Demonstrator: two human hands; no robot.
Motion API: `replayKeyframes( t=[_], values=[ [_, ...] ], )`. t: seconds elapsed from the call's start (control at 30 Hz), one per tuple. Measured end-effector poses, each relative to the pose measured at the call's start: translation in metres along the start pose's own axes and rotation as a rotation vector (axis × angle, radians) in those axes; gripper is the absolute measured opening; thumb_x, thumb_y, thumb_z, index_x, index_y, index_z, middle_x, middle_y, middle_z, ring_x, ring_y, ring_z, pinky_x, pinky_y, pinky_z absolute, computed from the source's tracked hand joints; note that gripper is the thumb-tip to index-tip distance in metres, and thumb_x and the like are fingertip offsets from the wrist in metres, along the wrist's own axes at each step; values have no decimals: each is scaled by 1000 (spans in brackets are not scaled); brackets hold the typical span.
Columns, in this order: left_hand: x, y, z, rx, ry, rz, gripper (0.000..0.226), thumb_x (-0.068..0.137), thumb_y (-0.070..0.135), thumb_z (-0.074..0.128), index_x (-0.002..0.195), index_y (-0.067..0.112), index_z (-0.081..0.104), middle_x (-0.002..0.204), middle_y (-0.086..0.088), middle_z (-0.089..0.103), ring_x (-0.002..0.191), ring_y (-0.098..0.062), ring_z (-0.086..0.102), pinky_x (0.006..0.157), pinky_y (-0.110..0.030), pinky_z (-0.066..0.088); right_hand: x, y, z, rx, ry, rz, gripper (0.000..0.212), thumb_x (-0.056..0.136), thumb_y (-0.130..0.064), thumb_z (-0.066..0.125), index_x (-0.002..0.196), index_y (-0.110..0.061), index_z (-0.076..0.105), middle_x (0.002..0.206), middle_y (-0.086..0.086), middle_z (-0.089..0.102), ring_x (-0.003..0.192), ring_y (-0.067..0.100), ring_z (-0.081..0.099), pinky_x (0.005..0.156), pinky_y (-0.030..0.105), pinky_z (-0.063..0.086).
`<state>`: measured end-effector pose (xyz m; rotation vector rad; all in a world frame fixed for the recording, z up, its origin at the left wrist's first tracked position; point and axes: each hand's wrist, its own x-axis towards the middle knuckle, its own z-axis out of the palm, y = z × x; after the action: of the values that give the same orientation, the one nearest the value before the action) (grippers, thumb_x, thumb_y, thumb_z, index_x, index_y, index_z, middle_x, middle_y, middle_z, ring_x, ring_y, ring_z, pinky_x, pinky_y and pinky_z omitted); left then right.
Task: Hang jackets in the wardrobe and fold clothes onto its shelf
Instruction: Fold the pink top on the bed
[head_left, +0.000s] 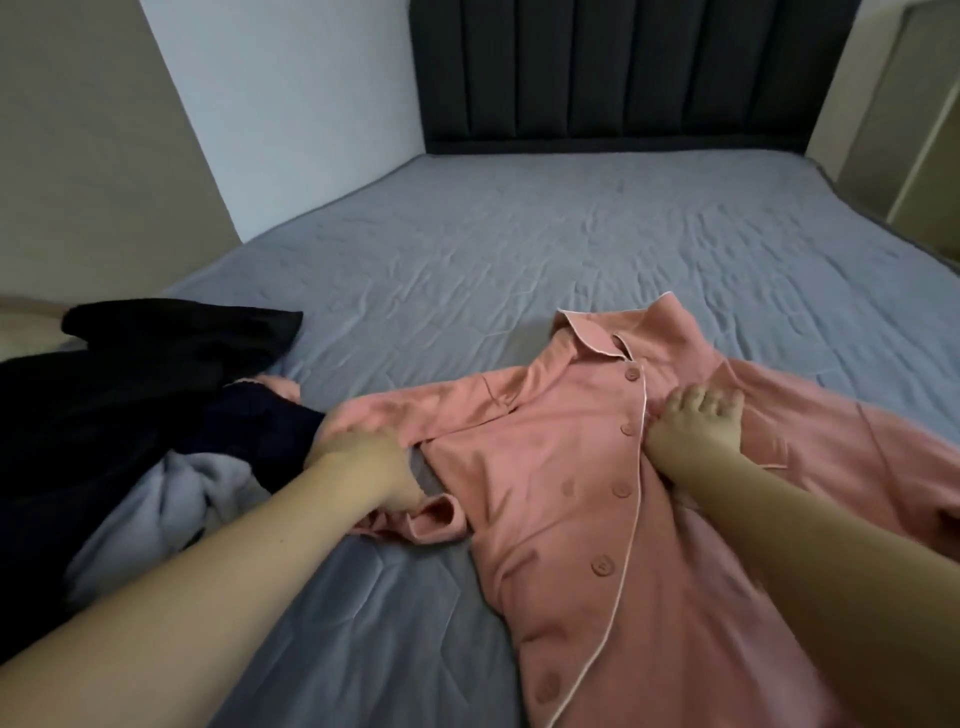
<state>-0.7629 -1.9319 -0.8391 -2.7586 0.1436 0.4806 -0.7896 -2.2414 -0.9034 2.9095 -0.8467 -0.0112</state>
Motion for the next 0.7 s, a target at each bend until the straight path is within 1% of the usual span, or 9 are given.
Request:
replayKeyframes(
  t=[0.07,0.13,0.23,0.27,0.33,0.4,0.47,0.57,0.7],
  values=[
    [-16,-3,-5,-8,-323,87,32,88,30,56,101,1,62,85,-10,71,63,-19,65,58,-30,51,-7,-16,-6,106,-39,-10,59,99,-35,21,149,-2,21,155,18,23,142,35,23,114,49,15],
    [-27,-21,-25,85,-510,99,29,99,21,46,83,-1,56,64,-10,64,51,-14,61,55,-23,46,-18,-24,-9,256,-54,-24,56,97,-32,26,147,-7,28,155,13,26,142,32,23,113,48,16],
    [-30,-85,-74,331,235,47,27,94,20,49,117,13,62,117,-10,61,106,-23,61,79,-28,44,-28,-23,-13,269,-49,-51,54,96,-33,27,145,-13,31,155,8,28,142,29,24,114,49,14],
    [-28,-116,-85,426,339,-46,35,93,20,49,127,15,58,127,-10,54,117,-27,53,89,-34,41,-29,-21,-14,236,-51,-60,52,95,-32,28,144,-15,33,154,7,29,141,29,25,114,48,16],
    [-25,-160,-102,567,357,-360,43,95,22,48,137,12,49,138,-14,46,128,-32,43,106,-45,31,-31,-22,-17,179,-66,-80,50,93,-27,30,141,-18,37,151,6,33,138,29,29,112,47,20],
    [-15,-163,-101,395,243,-450,44,101,23,37,142,8,42,148,-20,38,140,-40,28,115,-58,8,-33,-24,-25,150,-84,-112,47,91,-25,32,136,-20,42,146,5,39,134,29,35,110,46,24],
    [-7,-116,-97,321,301,-243,45,98,30,37,141,16,46,148,-15,41,139,-37,30,113,-64,6,-32,-21,-34,144,-98,-142,45,90,-27,32,133,-22,46,141,4,45,129,29,40,109,47,25],
    [-4,-14,-89,142,339,97,49,92,35,44,136,16,51,143,-11,46,132,-32,42,110,-56,28,-25,-2,-43,122,-33,-132,46,89,-32,32,130,-23,49,135,5,49,128,29,42,112,50,19],
    [31,74,-80,-218,217,245,57,89,28,42,143,10,41,151,-16,37,137,-33,39,112,-49,33,-3,56,-44,160,65,39,50,85,-36,42,131,-17,45,142,12,44,133,33,38,111,49,19]
  ],
)
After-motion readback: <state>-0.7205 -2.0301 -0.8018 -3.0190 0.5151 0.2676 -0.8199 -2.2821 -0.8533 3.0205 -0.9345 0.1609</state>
